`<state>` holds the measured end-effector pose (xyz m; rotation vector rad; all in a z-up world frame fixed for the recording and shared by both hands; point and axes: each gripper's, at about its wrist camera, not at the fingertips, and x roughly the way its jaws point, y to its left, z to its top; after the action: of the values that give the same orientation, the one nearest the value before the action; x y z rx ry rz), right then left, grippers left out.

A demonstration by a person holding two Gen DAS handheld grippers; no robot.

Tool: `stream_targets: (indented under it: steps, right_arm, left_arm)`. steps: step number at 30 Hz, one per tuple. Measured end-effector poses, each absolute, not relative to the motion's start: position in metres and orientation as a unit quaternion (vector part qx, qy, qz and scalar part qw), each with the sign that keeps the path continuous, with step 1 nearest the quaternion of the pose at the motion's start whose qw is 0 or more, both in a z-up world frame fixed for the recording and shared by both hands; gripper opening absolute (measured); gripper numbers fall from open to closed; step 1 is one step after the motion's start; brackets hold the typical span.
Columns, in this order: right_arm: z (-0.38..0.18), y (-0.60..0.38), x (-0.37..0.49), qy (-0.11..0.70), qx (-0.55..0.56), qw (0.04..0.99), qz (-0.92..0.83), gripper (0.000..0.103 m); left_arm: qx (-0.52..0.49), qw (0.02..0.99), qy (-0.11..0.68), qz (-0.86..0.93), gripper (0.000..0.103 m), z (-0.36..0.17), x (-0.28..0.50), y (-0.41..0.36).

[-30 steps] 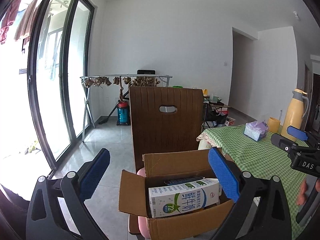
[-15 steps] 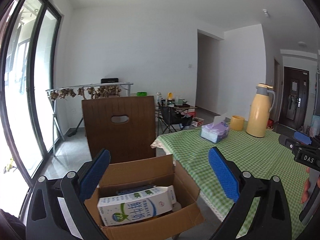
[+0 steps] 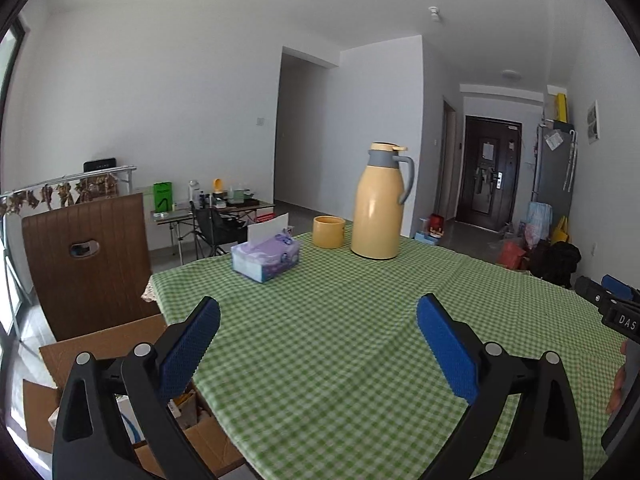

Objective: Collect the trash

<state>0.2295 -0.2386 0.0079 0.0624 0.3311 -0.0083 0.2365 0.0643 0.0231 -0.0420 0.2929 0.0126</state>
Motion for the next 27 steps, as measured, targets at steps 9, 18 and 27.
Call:
stream_targets:
  steps: [9, 18, 27]
  right_arm:
    - [0.007, -0.249, 0.213, 0.163, 0.030, 0.986, -0.015, 0.091]
    - [0.011, -0.238, 0.179, 0.163, 0.011, 0.986, -0.010, 0.091]
    - [0.000, -0.214, 0.122, 0.187, -0.007, 0.982, 0.003, 0.091]
  left_arm:
    - [-0.013, 0.988, 0.152, -0.015, 0.096, 0.021, 0.237, 0.041]
    - [0.007, 0.990, 0.142, -0.007, 0.096, 0.027, 0.205, 0.039]
    - [0.031, 0.990, 0.140, 0.015, 0.096, 0.017, 0.121, 0.043]
